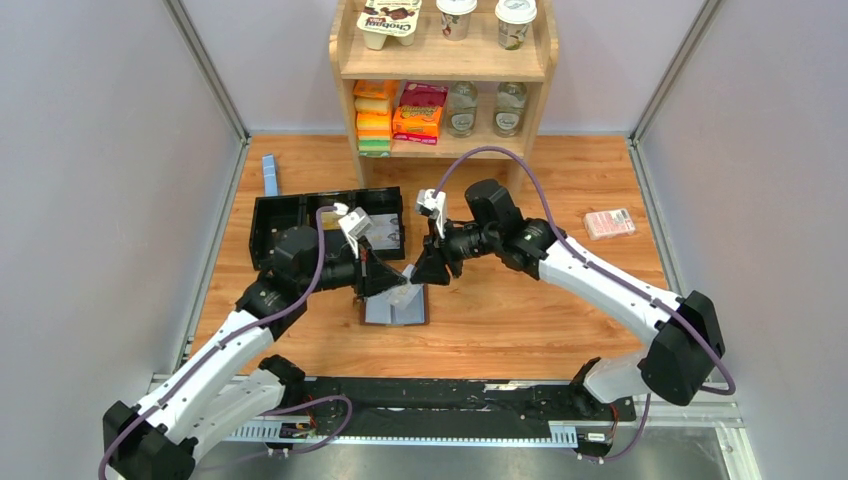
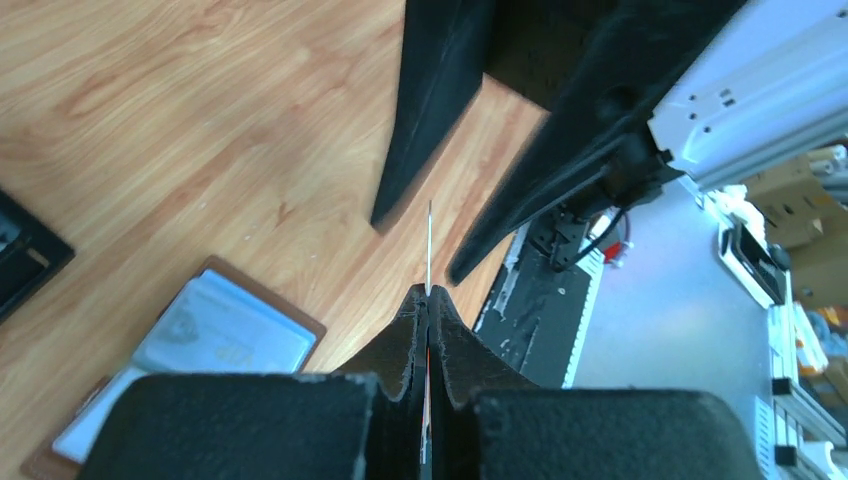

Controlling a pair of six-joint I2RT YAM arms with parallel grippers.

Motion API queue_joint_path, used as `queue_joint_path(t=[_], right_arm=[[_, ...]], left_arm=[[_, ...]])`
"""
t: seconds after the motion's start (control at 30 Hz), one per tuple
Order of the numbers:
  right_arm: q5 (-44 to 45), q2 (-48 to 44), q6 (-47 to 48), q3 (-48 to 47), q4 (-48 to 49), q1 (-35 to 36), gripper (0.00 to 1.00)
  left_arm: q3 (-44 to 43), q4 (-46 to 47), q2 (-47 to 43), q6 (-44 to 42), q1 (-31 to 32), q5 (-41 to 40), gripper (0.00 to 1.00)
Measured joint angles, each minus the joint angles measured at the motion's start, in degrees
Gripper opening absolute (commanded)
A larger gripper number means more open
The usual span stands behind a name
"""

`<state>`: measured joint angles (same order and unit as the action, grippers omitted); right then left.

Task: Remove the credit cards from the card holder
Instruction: Place the credit card in the storage box.

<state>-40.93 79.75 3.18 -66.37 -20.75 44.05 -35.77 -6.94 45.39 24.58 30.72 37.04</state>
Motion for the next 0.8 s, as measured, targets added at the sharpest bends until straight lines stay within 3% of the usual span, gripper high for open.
queue_joint_path(t=[0.13,0.2,0.37,0.53,0.8], right_arm=[[-4.42,1.16,0.68,-0.13,-0.85,0.0,0.01],[-6.32,1.4,0.68,-0.48,-1.27,-0.02,0.0],[-8.0,2.34,-0.52,-1.6,-0.9,-1.01,0.0],[-3.32,6.36,-4.76,-5.33,-1.46,-2.25,0.0],[16.02,21.55,-15.28,-20.98,-7.39,-2.43,0.0]], left_arm=[[-3.85,-2.4,2.56,-3.93,0.0,3.48,0.0],[-5.95,-5.55,3.74,-6.67,-0.2,4.09,0.06],[-8.87,-10.14,3.69,-11.85,-0.02,-0.66,0.46],[-9.05,-15.08,-0.7,-13.11,-0.04,-20.35,0.69],[-8.33,-23.28,-16.7,-12.35,-0.07,-55.52,0.74]])
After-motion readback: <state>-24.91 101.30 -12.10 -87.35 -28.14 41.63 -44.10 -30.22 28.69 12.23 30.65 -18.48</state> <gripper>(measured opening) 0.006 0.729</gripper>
